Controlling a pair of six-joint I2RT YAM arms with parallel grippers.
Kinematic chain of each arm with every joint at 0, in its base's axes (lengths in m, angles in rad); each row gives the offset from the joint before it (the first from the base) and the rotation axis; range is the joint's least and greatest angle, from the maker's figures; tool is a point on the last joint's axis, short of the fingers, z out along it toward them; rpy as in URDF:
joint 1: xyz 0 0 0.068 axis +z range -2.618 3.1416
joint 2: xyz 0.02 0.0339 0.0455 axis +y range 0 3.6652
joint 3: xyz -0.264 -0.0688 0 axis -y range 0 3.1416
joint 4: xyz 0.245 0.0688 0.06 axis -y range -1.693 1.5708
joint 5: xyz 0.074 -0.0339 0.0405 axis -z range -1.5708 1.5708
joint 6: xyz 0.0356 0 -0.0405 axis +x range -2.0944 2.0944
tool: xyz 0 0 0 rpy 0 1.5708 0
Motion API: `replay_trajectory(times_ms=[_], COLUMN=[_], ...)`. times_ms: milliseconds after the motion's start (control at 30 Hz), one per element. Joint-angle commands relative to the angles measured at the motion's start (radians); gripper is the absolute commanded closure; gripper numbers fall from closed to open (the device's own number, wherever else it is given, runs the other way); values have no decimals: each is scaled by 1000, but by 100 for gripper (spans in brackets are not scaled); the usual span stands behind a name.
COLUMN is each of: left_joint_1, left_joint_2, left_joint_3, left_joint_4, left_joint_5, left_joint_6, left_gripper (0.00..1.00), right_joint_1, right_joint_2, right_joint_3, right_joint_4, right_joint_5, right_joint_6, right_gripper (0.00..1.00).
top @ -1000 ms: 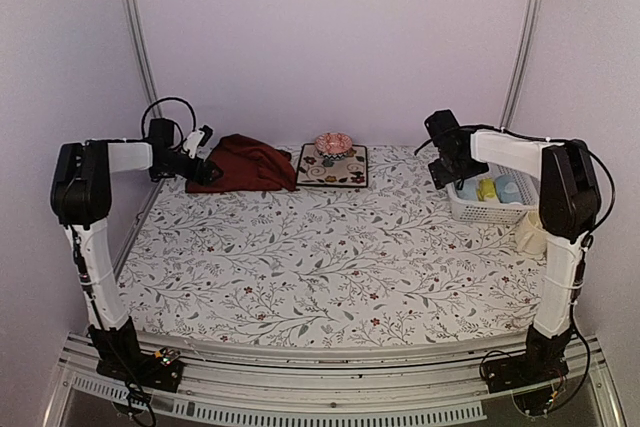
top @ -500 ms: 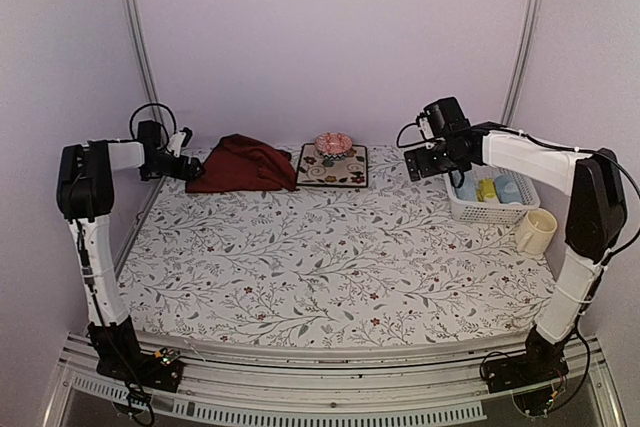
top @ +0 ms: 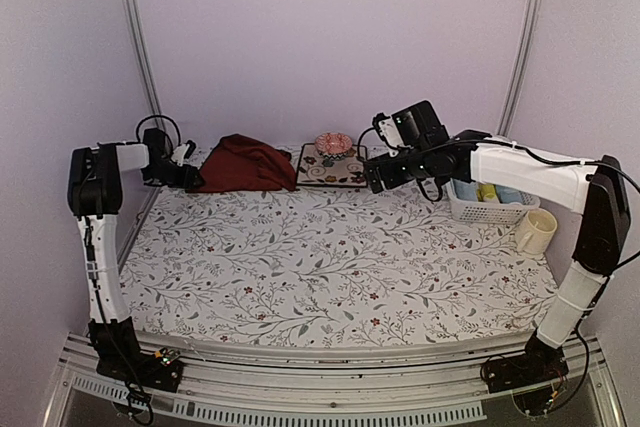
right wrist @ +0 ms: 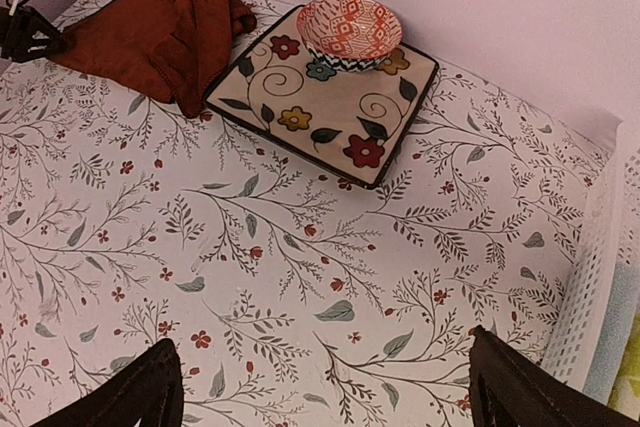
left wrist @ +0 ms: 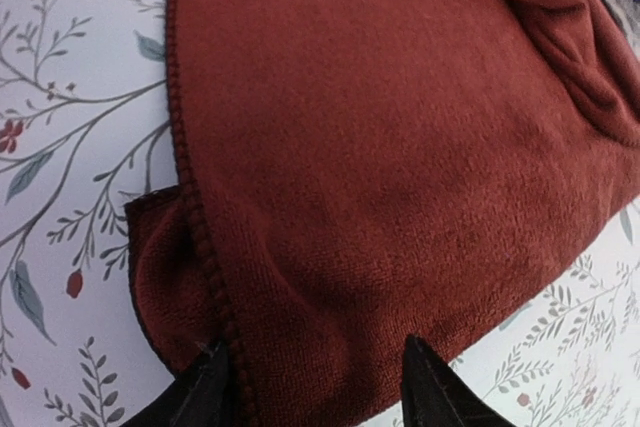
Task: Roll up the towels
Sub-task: Pick up the towel from the corner of the board.
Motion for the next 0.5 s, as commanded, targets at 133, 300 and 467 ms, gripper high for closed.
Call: replay_trajectory(times_ms=[133, 300, 467], left_joint_1=[-21, -35, -52], left_joint_2=[-7, -44, -174], left_joint_3=[4, -10, -80], left_joint_4=[-63, -76, -69], left_joint_5=[50, 55, 86], left_joint_6=[1, 19, 73], left_gripper=[73, 100, 100], right_joint_1=[17, 25, 55], right_joint_2=[-44, -69, -99], right_joint_3=[-21, -43, -62], right_joint_4=[35, 63, 102], right_joint_5=[7, 30, 123], right_joint_6=[16, -6, -43], right_gripper=[1, 1, 1])
